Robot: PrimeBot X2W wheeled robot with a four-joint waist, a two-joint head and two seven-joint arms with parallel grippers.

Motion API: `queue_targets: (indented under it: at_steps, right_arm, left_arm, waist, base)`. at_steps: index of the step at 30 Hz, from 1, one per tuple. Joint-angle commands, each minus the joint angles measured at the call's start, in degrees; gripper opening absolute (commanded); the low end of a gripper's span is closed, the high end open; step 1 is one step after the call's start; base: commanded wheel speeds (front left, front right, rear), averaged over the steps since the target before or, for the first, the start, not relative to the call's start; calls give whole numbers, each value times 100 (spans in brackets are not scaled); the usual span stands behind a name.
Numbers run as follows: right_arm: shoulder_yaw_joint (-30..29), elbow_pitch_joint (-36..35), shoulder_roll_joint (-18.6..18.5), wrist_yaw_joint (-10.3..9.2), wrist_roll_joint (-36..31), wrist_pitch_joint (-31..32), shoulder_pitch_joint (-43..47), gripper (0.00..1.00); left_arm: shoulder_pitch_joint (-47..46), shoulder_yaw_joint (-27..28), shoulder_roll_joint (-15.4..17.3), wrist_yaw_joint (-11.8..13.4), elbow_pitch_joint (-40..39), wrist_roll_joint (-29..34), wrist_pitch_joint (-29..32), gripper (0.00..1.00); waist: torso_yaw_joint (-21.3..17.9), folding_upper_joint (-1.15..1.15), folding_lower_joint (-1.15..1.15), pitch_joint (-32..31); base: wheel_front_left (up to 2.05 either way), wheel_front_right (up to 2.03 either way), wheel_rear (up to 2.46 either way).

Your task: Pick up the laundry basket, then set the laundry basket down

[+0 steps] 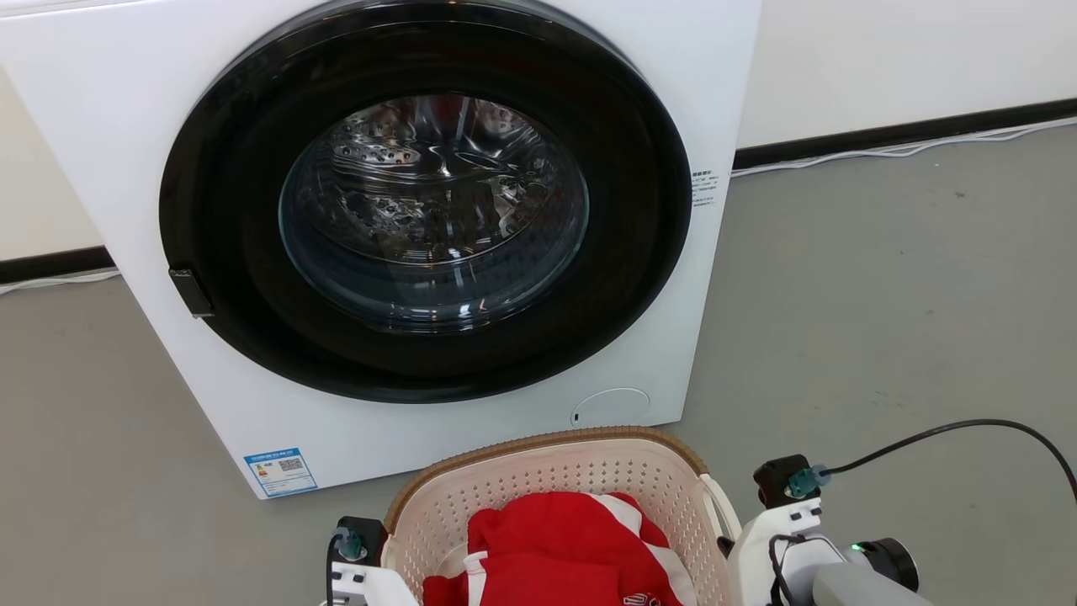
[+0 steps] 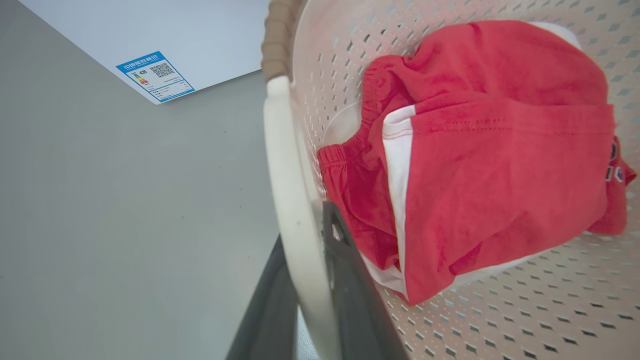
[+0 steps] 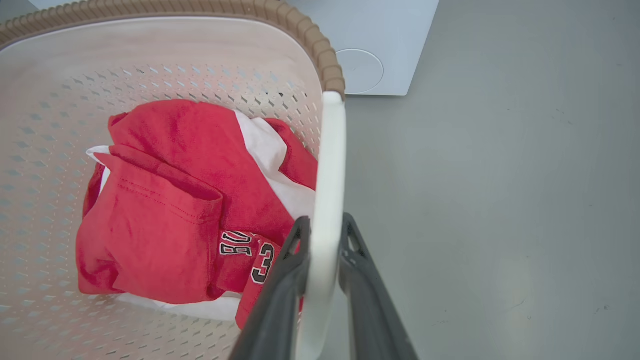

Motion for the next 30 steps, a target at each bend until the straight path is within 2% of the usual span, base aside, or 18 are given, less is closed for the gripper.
queue_targets:
  at_steps: [1, 19, 30]
  right_arm:
    - [87, -124, 136, 89, 66, -136, -239, 0]
    - [282, -123, 139, 89, 232, -334, -317, 0]
    - [411, -195, 111, 89, 309, -643, -416, 0]
  left_arm:
    - [-335, 19, -21, -54, -105, 33, -106, 0]
    - [-460, -87, -21, -23, -23, -47, -132, 0]
    - [-667, -87, 27, 37, 18, -59, -268, 0]
  waist:
    - [6, 0, 0, 3]
    - [48, 0, 0, 162]
    - [113, 0, 0, 496]
  base:
    - [0, 0, 0]
    - [0, 0, 0]
    - [0, 0, 0]
